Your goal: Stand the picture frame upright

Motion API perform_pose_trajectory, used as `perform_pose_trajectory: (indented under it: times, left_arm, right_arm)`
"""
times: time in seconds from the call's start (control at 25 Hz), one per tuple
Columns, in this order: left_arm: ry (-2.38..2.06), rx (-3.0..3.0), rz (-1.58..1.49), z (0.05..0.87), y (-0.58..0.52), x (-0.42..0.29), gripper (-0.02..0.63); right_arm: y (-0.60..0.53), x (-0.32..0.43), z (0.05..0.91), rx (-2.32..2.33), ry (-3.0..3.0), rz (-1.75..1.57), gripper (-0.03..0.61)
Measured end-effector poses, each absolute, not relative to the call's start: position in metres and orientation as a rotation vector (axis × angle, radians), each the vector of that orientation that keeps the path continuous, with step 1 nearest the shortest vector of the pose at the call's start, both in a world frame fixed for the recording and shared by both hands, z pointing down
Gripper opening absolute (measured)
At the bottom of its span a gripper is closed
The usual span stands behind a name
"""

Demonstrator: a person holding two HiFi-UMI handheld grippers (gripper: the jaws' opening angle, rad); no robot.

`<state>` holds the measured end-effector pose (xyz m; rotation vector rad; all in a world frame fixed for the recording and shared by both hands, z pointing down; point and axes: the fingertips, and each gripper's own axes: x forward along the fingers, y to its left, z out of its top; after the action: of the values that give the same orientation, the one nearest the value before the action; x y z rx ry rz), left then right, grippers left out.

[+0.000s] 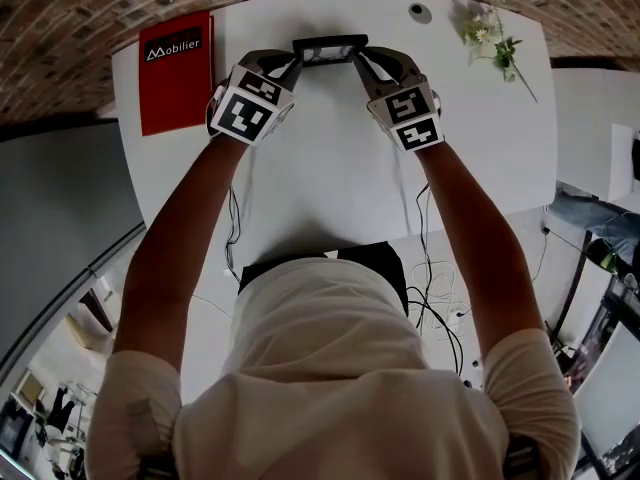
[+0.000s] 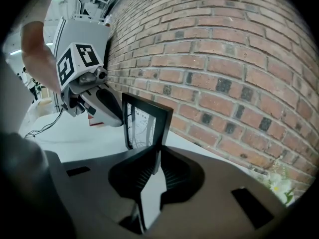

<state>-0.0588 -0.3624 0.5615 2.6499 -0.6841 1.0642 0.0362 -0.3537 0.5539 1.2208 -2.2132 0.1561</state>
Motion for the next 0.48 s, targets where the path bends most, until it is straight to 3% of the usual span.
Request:
perform_pose_trajectory:
  times: [0.48]
  left_arm:
    - [-0.680, 2.648, 1.084, 0.571, -0.355, -0.059, 0.034]
  right_arm:
    - [-0.343, 0.036, 0.568, 1.198, -2.200, 0.145, 0.038]
